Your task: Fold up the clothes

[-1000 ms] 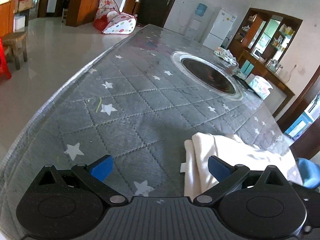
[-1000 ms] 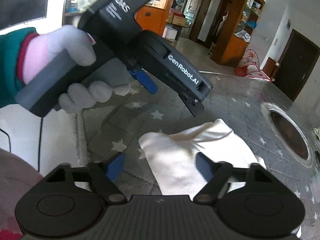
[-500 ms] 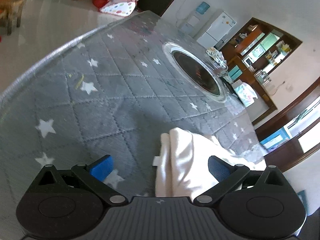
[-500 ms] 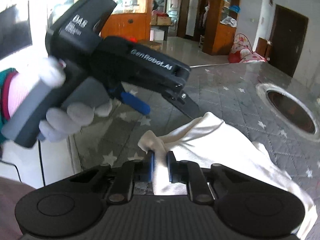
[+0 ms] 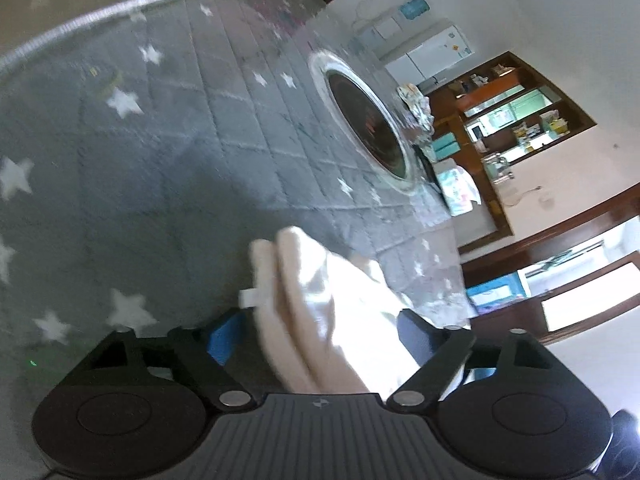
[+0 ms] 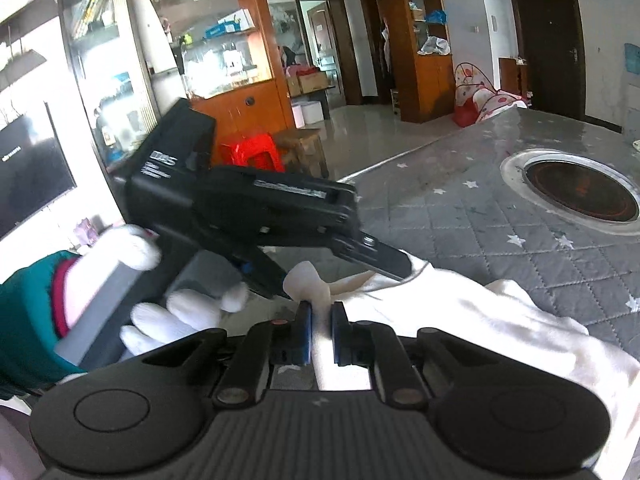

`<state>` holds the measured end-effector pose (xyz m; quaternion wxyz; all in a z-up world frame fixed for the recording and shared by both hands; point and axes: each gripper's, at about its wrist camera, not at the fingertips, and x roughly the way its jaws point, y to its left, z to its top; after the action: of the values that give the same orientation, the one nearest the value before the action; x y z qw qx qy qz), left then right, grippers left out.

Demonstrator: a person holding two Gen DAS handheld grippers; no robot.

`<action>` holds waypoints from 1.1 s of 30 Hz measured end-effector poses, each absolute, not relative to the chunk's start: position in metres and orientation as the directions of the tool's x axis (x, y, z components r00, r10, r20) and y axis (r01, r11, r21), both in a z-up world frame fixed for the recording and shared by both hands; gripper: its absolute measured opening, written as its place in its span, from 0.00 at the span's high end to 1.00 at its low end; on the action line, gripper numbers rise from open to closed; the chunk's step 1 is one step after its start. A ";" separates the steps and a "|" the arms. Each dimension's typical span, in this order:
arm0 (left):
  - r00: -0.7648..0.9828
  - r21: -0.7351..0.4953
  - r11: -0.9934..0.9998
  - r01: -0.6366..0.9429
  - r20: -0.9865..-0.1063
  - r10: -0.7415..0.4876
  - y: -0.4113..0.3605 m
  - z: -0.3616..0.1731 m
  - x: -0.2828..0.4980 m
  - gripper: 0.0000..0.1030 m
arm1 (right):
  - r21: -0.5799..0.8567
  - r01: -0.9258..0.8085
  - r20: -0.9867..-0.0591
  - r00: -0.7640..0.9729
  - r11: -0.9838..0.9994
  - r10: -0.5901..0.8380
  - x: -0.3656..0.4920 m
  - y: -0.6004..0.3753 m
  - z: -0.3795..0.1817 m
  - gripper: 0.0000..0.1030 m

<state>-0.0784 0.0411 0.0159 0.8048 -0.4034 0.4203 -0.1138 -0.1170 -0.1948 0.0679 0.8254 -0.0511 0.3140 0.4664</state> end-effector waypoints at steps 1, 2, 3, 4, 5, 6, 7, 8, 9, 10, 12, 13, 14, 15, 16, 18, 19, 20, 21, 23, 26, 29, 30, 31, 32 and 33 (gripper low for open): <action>0.613 -0.759 0.632 -0.155 -0.576 -0.541 0.039 0.013 -0.076 0.31 | 0.211 -0.805 -0.565 0.363 0.555 0.741 -0.118 -0.195 0.067 0.92; 0.607 -0.769 0.619 -0.159 -0.571 -0.553 0.038 0.010 -0.075 0.40 | 0.211 -0.808 -0.565 0.358 0.550 0.743 -0.119 -0.195 0.066 0.92; 0.601 -0.777 0.608 -0.164 -0.567 -0.563 0.036 0.007 -0.074 0.51 | 0.211 -0.812 -0.566 0.353 0.545 0.745 -0.120 -0.195 0.065 0.92; 0.598 -0.780 0.602 -0.172 -0.568 -0.566 0.036 0.004 -0.073 0.54 | 0.208 -0.814 -0.569 0.350 0.542 0.744 -0.122 -0.194 0.064 0.92; 0.598 -0.780 0.601 -0.174 -0.569 -0.564 0.036 0.003 -0.073 0.60 | 0.204 -0.818 -0.573 0.347 0.539 0.743 -0.123 -0.193 0.062 0.92; 0.598 -0.779 0.601 -0.177 -0.570 -0.563 0.036 0.002 -0.073 0.66 | 0.197 -0.819 -0.575 0.349 0.539 0.740 -0.124 -0.192 0.061 0.92; 0.598 -0.779 0.601 -0.180 -0.572 -0.562 0.037 0.001 -0.073 0.68 | 0.191 -0.819 -0.576 0.353 0.542 0.737 -0.125 -0.192 0.059 0.91; 0.598 -0.776 0.604 -0.181 -0.574 -0.559 0.037 0.000 -0.073 0.73 | 0.186 -0.820 -0.578 0.354 0.541 0.735 -0.126 -0.192 0.059 0.88; 0.598 -0.774 0.606 -0.182 -0.576 -0.557 0.038 -0.001 -0.073 0.77 | 0.186 -0.820 -0.577 0.355 0.542 0.736 -0.127 -0.194 0.059 0.86; 0.598 -0.774 0.607 -0.182 -0.577 -0.556 0.039 -0.002 -0.074 0.79 | 0.186 -0.819 -0.575 0.358 0.543 0.736 -0.127 -0.196 0.059 0.85; 0.599 -0.772 0.610 -0.178 -0.577 -0.555 0.040 -0.003 -0.074 0.79 | 0.186 -0.814 -0.571 0.367 0.550 0.735 -0.128 -0.201 0.060 0.83; 0.600 -0.771 0.613 -0.175 -0.577 -0.554 0.040 -0.003 -0.075 0.79 | 0.184 -0.807 -0.569 0.378 0.562 0.730 -0.128 -0.205 0.061 0.76; 0.601 -0.769 0.616 -0.172 -0.577 -0.552 0.039 -0.003 -0.075 0.79 | 0.183 -0.798 -0.568 0.391 0.575 0.724 -0.128 -0.210 0.062 0.68; 0.603 -0.765 0.621 -0.168 -0.579 -0.549 0.039 -0.002 -0.075 0.79 | 0.180 -0.787 -0.568 0.406 0.590 0.716 -0.127 -0.215 0.062 0.67; 0.605 -0.761 0.627 -0.164 -0.580 -0.546 0.038 -0.002 -0.076 0.79 | 0.178 -0.776 -0.567 0.421 0.604 0.708 -0.126 -0.220 0.063 0.66; 0.608 -0.750 0.644 -0.152 -0.585 -0.537 0.036 0.000 -0.076 0.79 | 0.173 -0.736 -0.571 0.466 0.655 0.676 -0.122 -0.236 0.062 0.59; 0.609 -0.744 0.652 -0.147 -0.588 -0.533 0.036 0.001 -0.076 0.79 | 0.169 -0.709 -0.574 0.494 0.685 0.653 -0.119 -0.245 0.062 0.53; 0.610 -0.738 0.659 -0.143 -0.590 -0.529 0.035 0.002 -0.077 0.79 | 0.165 -0.680 -0.577 0.521 0.715 0.629 -0.116 -0.254 0.061 0.51; 0.610 -0.734 0.665 -0.139 -0.592 -0.526 0.034 0.002 -0.077 0.79 | 0.164 -0.645 -0.583 0.547 0.746 0.601 -0.111 -0.262 0.059 0.51; 0.611 -0.724 0.678 -0.130 -0.597 -0.520 0.033 0.003 -0.077 0.79 | 0.165 -0.572 -0.599 0.589 0.804 0.542 -0.102 -0.280 0.054 0.45; 0.613 -0.711 0.692 -0.123 -0.603 -0.510 0.031 0.004 -0.076 0.79 | 0.151 -0.473 -0.618 0.641 0.868 0.456 -0.090 -0.303 0.045 0.43; 0.614 -0.700 0.704 -0.117 -0.608 -0.503 0.030 0.005 -0.076 0.79 | 0.154 -0.390 -0.632 0.667 0.908 0.394 -0.080 -0.323 0.036 0.40; 0.614 -0.697 0.708 -0.115 -0.610 -0.501 0.029 0.006 -0.075 0.79 | 0.163 -0.370 -0.635 0.670 0.915 0.384 -0.076 -0.328 0.033 0.40; 0.614 -0.694 0.711 -0.114 -0.612 -0.499 0.029 0.006 -0.075 0.79 | 0.171 -0.352 -0.637 0.673 0.920 0.375 -0.075 -0.333 0.031 0.39; 0.614 -0.692 0.713 -0.113 -0.613 -0.498 0.029 0.006 -0.075 0.79 | 0.181 -0.337 -0.640 0.673 0.924 0.371 -0.074 -0.337 0.029 0.38; 0.614 -0.691 0.714 -0.112 -0.614 -0.496 0.029 0.007 -0.075 0.79 | 0.194 -0.323 -0.642 0.672 0.926 0.369 -0.073 -0.340 0.027 0.38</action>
<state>-0.0753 0.0290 0.0065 0.8233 -0.3594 0.4235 -0.1166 -0.0729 -0.3404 0.0265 0.9139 0.0318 0.3577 0.1894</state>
